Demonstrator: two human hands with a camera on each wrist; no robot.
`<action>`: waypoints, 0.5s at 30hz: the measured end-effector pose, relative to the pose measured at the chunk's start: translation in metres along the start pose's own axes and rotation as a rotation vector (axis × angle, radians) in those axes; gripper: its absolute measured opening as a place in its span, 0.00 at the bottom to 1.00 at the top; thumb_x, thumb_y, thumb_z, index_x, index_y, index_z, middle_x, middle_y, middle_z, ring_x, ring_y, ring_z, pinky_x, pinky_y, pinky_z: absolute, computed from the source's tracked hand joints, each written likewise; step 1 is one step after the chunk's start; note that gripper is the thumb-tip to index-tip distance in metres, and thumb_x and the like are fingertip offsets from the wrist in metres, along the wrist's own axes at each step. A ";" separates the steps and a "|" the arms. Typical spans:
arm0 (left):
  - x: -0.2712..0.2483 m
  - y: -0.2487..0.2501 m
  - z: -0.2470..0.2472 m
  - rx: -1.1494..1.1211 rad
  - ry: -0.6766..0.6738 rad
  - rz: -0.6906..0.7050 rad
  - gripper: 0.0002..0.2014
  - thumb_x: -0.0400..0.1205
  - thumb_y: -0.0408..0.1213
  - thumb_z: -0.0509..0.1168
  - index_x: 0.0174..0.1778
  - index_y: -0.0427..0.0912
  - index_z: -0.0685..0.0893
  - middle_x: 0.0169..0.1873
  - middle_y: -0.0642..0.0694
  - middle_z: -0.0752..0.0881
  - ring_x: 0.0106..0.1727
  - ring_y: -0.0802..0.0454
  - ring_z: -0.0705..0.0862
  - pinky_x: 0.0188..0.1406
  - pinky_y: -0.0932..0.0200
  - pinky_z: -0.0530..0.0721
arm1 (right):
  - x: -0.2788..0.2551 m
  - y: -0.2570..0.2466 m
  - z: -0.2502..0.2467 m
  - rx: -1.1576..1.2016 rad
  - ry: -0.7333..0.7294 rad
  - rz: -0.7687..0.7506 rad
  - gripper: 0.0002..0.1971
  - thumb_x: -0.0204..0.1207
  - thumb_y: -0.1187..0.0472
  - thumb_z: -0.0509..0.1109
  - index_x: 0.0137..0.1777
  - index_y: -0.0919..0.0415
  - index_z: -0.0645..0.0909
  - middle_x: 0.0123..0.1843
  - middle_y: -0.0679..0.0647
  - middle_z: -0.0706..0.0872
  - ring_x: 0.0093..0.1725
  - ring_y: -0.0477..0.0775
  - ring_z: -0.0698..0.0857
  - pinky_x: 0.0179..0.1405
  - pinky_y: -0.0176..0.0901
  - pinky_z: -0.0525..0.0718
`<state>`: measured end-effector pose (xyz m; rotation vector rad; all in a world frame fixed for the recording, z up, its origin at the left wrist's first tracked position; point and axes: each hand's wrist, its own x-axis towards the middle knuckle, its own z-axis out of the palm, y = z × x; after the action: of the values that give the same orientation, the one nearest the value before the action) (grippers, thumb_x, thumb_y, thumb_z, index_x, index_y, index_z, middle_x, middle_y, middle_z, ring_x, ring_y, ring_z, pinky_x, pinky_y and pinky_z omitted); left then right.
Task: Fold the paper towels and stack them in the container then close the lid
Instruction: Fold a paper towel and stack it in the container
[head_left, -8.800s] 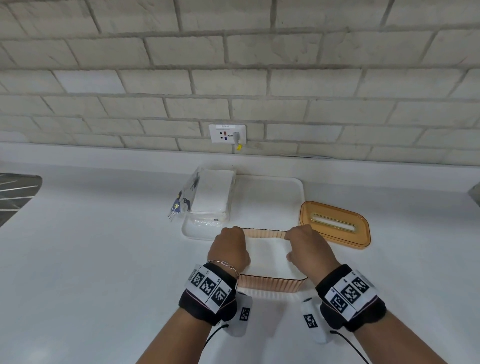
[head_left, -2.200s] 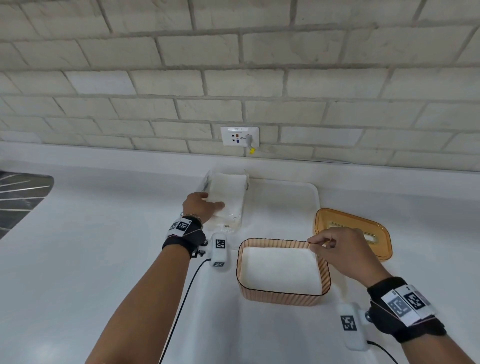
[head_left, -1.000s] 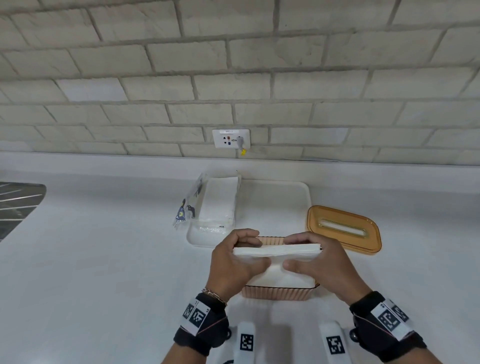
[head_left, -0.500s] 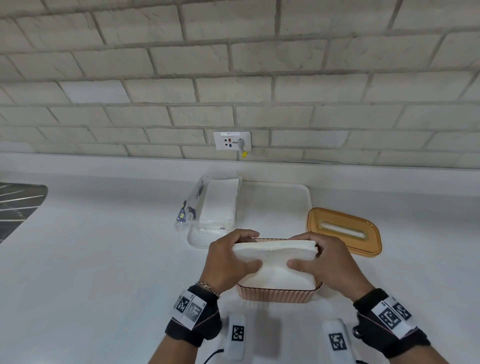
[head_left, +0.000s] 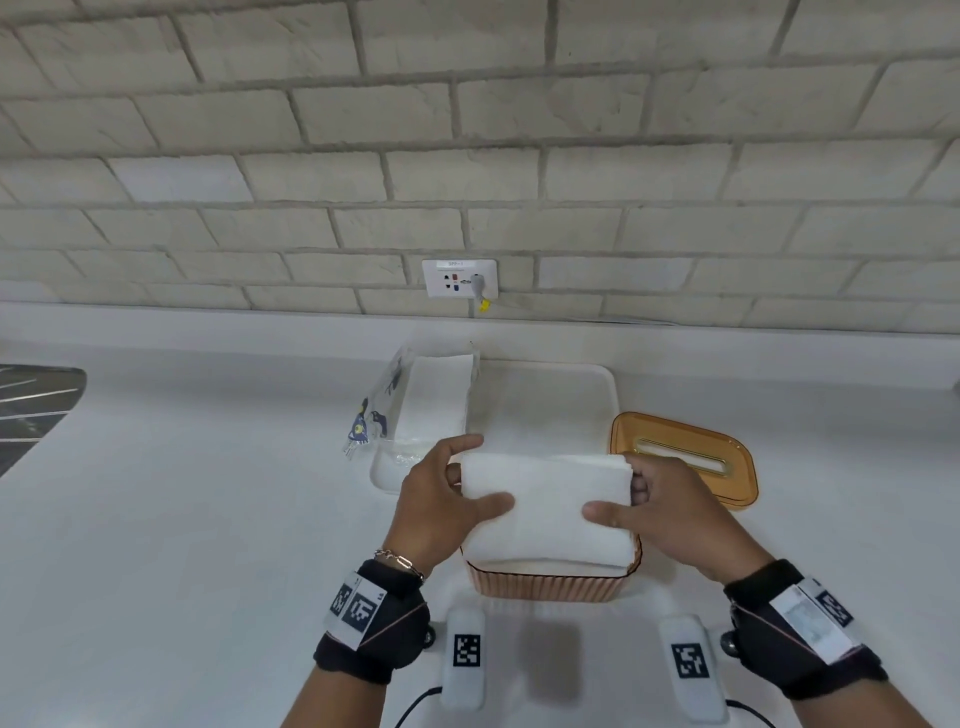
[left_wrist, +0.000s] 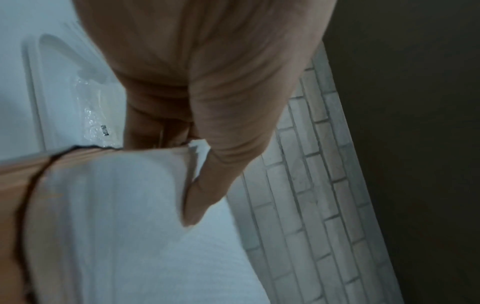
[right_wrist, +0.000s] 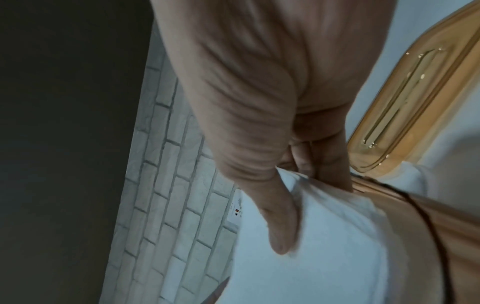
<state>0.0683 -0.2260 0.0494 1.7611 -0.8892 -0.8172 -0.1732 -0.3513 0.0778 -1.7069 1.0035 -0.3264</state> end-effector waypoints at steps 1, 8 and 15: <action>0.000 -0.002 0.002 0.039 0.000 -0.017 0.37 0.68 0.38 0.88 0.72 0.55 0.81 0.40 0.52 0.93 0.41 0.55 0.91 0.47 0.59 0.91 | 0.001 0.000 0.000 -0.054 -0.005 0.006 0.20 0.71 0.59 0.88 0.61 0.49 0.88 0.53 0.43 0.96 0.51 0.42 0.95 0.55 0.46 0.93; -0.004 0.001 0.018 0.328 0.011 -0.027 0.43 0.72 0.39 0.84 0.82 0.51 0.71 0.47 0.39 0.90 0.45 0.49 0.88 0.36 0.73 0.80 | 0.013 0.002 0.009 -0.449 0.039 0.031 0.09 0.78 0.52 0.81 0.48 0.52 0.84 0.43 0.52 0.90 0.39 0.50 0.86 0.36 0.40 0.79; -0.003 0.004 0.030 0.520 -0.028 -0.008 0.47 0.76 0.36 0.80 0.87 0.50 0.61 0.51 0.46 0.91 0.49 0.49 0.89 0.52 0.57 0.87 | 0.025 0.004 0.018 -0.633 0.087 0.088 0.16 0.80 0.51 0.77 0.37 0.58 0.78 0.39 0.53 0.80 0.37 0.51 0.78 0.30 0.40 0.68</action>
<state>0.0411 -0.2377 0.0447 2.2026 -1.1900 -0.6509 -0.1483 -0.3588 0.0610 -2.2138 1.3356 -0.0175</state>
